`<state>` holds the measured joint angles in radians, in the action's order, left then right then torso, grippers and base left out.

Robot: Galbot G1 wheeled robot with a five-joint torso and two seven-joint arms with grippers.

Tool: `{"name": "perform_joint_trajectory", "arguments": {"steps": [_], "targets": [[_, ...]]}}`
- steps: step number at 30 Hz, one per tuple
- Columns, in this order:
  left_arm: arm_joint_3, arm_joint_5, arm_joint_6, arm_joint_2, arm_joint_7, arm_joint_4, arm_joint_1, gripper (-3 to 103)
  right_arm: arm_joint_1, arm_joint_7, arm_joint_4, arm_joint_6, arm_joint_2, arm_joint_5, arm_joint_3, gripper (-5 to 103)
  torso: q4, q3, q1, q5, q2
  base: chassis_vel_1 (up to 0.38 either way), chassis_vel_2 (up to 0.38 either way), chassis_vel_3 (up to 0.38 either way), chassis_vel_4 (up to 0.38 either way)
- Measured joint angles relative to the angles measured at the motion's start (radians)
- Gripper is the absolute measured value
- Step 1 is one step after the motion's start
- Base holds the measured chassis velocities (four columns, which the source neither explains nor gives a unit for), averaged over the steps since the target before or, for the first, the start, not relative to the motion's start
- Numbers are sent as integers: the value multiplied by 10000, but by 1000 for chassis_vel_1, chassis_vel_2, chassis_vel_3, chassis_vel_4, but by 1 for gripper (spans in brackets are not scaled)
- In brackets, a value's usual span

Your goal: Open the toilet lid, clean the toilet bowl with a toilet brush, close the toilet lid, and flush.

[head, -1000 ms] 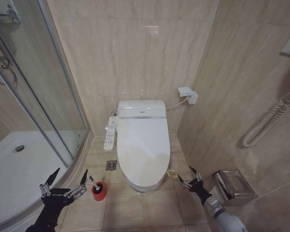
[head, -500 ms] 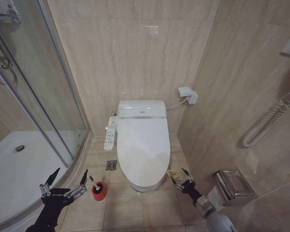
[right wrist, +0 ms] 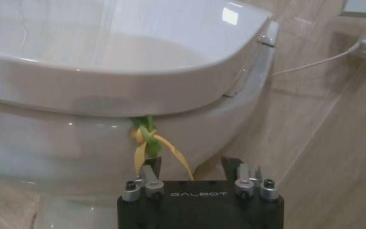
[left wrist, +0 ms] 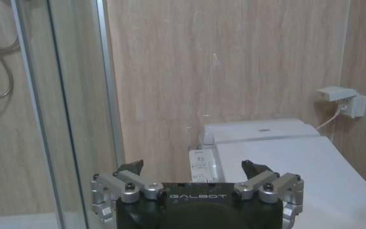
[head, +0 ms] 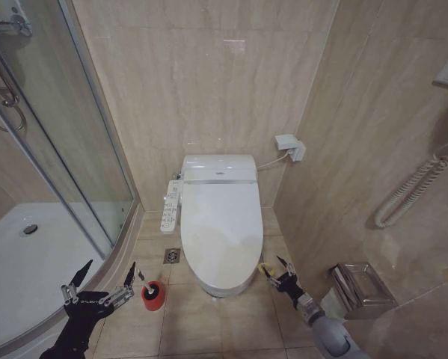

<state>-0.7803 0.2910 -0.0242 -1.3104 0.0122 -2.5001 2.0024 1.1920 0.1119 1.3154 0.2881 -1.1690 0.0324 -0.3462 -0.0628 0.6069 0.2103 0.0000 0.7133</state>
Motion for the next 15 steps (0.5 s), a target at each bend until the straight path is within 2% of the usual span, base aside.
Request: {"name": "perform_joint_trajectory", "arguments": {"steps": [1,2,9,10,15], "targets": [[0,0,0,0,0,0,0,100,-74,23,-44,12,-37,4,8,82,0,0,0,0,0,0,0,0,0],[0,0,0,0,0,0,0,100,-123,37,-77,28,-52,6,10,56,1,0,0,-1,0,0,0,0,0],[0,0,0,0,0,0,0,100,-238,57,-66,79,-27,-164,-66,56,0,0,0,0,0,0,0,0,0],[0,0,0,0,0,0,0,100,-238,85,24,80,18,-281,-123,28,1,0,0,0,0,0,0,0,0],[0,0,0,0,0,0,0,100,-178,148,303,80,153,-584,-310,28,2,0,0,0,0,0,0,0,0]]}}
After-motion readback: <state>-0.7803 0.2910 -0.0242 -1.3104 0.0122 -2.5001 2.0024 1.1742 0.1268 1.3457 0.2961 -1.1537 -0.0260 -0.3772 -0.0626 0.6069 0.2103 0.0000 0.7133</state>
